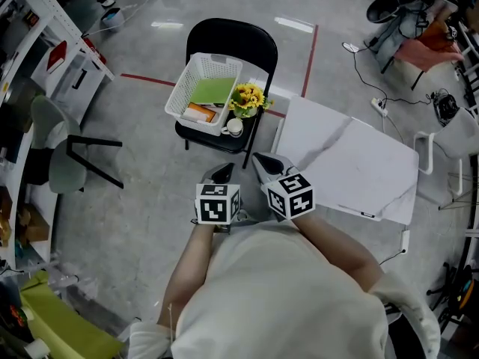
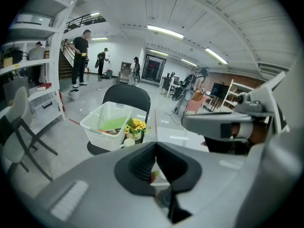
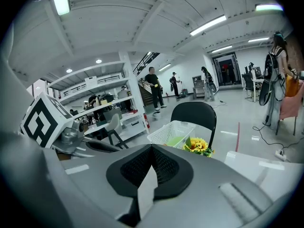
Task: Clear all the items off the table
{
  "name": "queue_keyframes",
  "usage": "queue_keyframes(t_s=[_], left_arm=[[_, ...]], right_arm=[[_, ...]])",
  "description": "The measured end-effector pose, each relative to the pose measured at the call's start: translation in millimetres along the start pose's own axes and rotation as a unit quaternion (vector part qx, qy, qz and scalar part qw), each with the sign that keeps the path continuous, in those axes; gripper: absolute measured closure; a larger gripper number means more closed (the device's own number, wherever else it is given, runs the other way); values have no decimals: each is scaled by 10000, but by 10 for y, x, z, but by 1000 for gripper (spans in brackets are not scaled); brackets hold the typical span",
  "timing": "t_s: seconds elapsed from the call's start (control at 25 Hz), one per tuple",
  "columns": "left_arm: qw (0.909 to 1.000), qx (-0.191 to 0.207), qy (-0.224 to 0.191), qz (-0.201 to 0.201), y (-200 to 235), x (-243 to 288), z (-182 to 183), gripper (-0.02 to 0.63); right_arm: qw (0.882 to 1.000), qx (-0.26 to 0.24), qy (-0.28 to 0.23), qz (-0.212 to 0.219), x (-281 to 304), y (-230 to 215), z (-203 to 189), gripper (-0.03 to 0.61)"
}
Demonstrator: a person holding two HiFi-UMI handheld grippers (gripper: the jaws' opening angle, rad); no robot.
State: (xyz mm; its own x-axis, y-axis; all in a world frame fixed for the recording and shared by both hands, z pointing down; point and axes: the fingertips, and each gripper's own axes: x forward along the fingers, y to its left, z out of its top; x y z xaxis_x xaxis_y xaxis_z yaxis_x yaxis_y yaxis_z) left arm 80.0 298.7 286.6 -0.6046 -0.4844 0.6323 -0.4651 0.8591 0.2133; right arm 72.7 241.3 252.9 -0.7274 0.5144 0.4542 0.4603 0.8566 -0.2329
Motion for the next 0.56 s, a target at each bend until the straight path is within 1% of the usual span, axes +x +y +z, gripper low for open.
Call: queue_keyframes(t_s=[0.56], left_arm=[[10000, -49, -5, -30, 52, -7, -25, 604]], right_arm=[[9998, -68, -28, -164, -31, -11, 3, 581]])
